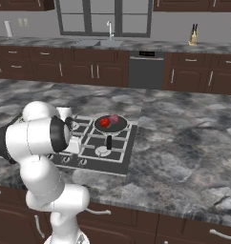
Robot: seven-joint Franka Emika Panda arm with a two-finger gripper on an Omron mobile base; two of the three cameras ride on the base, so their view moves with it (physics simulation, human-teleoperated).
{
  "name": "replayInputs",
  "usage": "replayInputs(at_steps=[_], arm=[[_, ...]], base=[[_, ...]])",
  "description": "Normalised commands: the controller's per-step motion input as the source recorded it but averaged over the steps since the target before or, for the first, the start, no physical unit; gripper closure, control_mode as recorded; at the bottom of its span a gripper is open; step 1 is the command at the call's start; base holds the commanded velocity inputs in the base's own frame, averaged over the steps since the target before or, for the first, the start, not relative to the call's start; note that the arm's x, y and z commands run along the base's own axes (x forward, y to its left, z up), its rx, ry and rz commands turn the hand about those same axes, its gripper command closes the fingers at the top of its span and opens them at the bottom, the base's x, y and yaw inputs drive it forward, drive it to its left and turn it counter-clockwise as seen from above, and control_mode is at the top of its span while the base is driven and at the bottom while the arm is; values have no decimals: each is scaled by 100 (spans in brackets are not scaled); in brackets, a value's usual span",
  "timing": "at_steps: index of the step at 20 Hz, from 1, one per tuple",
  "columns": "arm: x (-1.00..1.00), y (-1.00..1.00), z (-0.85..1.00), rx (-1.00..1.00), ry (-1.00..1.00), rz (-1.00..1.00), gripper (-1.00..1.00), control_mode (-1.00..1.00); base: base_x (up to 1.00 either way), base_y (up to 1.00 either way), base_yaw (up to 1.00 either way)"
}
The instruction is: Place the pan on the rear right burner on the stove. Then place the tomato and the onion in the pan and turn on the rear right burner.
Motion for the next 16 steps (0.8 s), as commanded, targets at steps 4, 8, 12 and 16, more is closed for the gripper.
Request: replayInputs(at_steps=[4,8,12,16], arm=[[-2,0,-21,0,0,0,-100,-100],[23,0,0,0,1,0,-100,-100],[7,-1,0,0,4,0,-100,-100],[-16,-1,-10,0,3,0,-100,-100]], base=[[0,0,0],[0,0,0],[0,0,0],[0,0,0]])
